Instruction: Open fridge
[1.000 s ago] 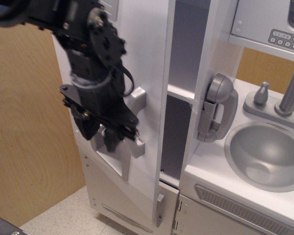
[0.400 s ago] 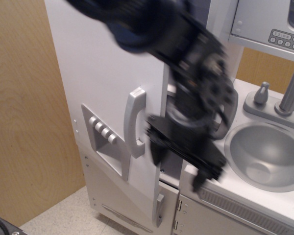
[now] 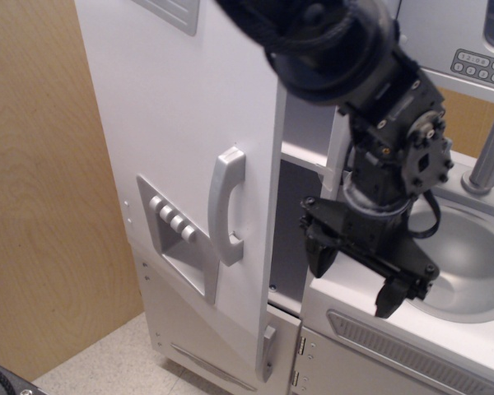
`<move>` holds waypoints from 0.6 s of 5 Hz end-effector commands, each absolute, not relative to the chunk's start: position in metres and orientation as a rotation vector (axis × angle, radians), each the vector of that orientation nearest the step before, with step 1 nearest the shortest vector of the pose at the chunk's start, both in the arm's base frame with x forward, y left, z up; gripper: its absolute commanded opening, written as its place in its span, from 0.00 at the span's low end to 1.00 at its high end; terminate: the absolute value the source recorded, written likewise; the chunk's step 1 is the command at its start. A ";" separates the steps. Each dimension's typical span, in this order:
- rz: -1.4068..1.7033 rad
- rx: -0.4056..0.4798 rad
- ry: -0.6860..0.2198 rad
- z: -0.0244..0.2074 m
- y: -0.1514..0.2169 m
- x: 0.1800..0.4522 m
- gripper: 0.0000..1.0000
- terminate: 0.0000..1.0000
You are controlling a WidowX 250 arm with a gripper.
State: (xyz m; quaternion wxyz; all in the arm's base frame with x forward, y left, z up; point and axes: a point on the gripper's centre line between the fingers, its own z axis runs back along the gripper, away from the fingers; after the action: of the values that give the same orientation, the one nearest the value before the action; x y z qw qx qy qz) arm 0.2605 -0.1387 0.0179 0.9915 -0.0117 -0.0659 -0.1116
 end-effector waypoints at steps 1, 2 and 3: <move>-0.177 -0.042 -0.203 0.042 -0.136 0.300 1.00 0.00; -0.146 0.007 -0.192 0.045 -0.117 0.302 1.00 0.00; -0.100 0.079 -0.258 0.045 -0.092 0.295 1.00 0.00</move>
State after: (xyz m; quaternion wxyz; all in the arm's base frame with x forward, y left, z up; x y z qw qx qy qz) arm 0.2876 -0.0915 0.0215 0.9931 0.0442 -0.0967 -0.0484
